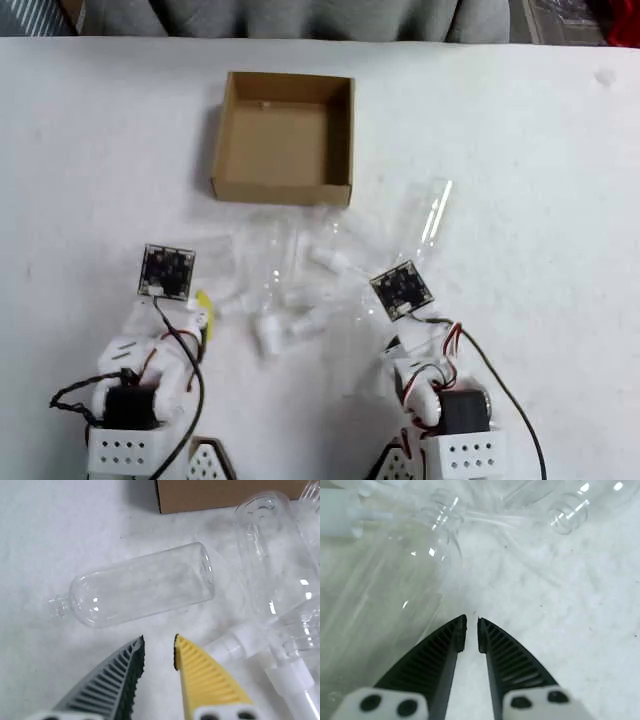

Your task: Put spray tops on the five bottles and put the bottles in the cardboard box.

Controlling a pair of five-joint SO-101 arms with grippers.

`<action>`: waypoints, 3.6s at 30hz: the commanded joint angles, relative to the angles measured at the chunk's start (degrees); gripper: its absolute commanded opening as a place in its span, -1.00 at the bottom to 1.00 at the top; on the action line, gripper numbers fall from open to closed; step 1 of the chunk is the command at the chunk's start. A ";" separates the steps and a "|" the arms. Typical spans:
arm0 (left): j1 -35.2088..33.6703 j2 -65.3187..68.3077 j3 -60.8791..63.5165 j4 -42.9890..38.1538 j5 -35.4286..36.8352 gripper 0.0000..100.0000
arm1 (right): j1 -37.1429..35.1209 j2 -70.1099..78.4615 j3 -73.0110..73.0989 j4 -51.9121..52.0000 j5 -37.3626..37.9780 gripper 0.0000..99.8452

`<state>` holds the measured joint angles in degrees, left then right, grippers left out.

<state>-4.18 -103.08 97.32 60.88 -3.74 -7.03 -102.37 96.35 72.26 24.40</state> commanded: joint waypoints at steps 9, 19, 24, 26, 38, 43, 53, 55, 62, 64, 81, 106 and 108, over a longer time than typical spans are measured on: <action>-0.04 -1.10 -0.26 0.53 0.70 -0.80 | 0.40 -0.75 0.53 0.40 -0.18 -0.97; -0.13 -1.10 -0.26 2.02 0.79 -0.80 | 0.48 -0.75 0.53 0.40 -0.09 -0.97; -0.48 -1.10 -0.26 2.02 0.53 -0.80 | 0.92 -0.75 0.53 0.40 -0.09 -0.97; -0.75 -1.19 -0.26 2.02 0.44 -0.80 | 2.95 -0.75 0.44 0.40 -0.09 -0.97; -12.09 -1.19 -14.07 3.69 0.26 -0.79 | 6.99 -0.75 0.18 0.48 -0.09 -0.97; -11.56 -1.19 -13.36 3.16 0.26 -0.79 | 6.99 -0.75 0.26 0.48 -0.09 -0.97; -11.82 -0.84 -12.92 3.25 2.29 -0.54 | 7.08 -0.75 0.35 0.48 0.00 -0.97; -11.74 -0.75 -13.27 2.81 3.43 -0.58 | 7.08 -0.75 0.35 0.40 0.00 -0.97; -11.74 18.15 -26.20 3.25 3.87 -0.56 | 7.52 -0.75 0.44 0.40 0.00 -0.97; -11.82 26.15 -31.38 3.34 6.77 -0.55 | 8.57 -0.75 0.44 0.40 0.00 -0.97; -12.00 79.69 -57.85 3.25 26.55 -0.55 | 8.84 -0.75 0.44 0.40 0.00 -0.97; -10.77 89.98 -57.85 -0.88 35.87 -0.20 | 8.92 -0.75 0.44 0.40 0.00 -0.97; -10.77 89.98 -57.58 -1.49 35.87 -0.19 | 8.92 -0.75 0.44 0.40 0.00 -0.97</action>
<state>-15.52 -12.79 39.82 62.02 31.52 1.05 -102.37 96.35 72.26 24.40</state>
